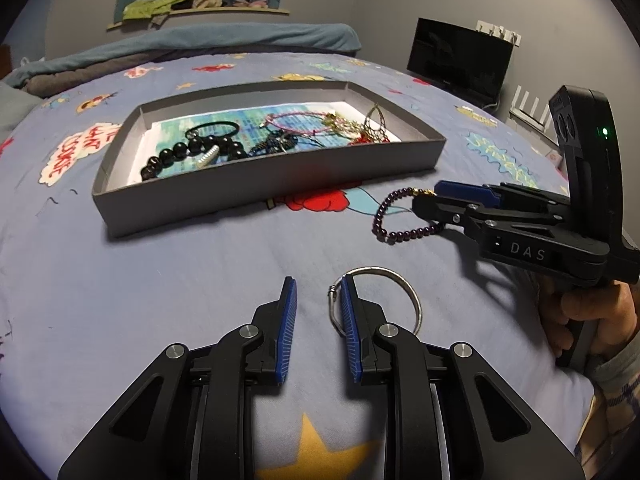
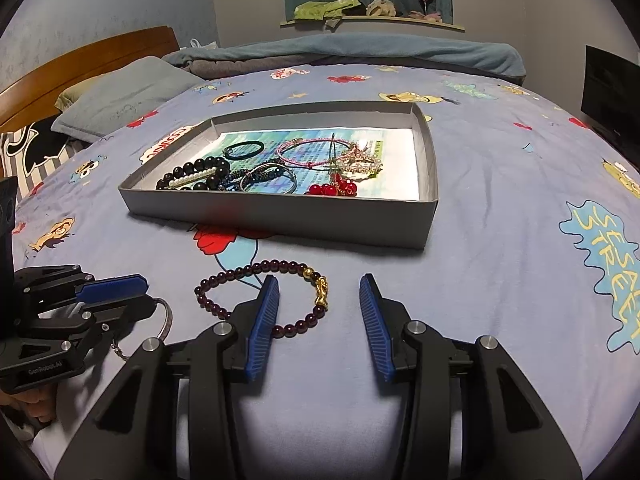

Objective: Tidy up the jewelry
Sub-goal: 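Grasp the silver ring with the left tool while the right tool grasps the garnet bead bracelet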

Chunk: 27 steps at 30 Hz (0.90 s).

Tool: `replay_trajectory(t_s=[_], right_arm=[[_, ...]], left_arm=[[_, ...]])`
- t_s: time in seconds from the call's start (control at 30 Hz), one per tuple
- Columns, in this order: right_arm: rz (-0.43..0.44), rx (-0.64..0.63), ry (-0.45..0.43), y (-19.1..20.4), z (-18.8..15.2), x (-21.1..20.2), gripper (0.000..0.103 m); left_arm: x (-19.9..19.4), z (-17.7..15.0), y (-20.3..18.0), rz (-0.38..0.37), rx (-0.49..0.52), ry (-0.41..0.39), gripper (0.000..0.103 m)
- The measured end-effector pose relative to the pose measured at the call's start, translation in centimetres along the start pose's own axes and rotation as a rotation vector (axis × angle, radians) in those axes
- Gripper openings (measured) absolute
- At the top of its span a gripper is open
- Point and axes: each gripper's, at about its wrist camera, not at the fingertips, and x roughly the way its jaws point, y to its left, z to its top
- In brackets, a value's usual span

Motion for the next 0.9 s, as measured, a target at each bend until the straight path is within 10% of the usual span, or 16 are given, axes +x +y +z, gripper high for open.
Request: replay_trajectory(t_s=[0.4,0.53,0.9], right_arm=[[0.067,0.047,0.055,-0.6,0.0,0.9,0.037],[0.061,0.037,0.031,-0.4,-0.1,0.4,0.008],[0.037,-0.041,-0.109,1.0,0.3,-2.3,0.006]], left_arm=[[0.5,-0.1,-0.2,-0.024,0.008,0.036,0.025],[0.2,-0.1,-0.7,-0.007,0.034,0.018,0.012],[-2.2,0.8,0.8,-0.093,-0.037,-0.072,0.004]])
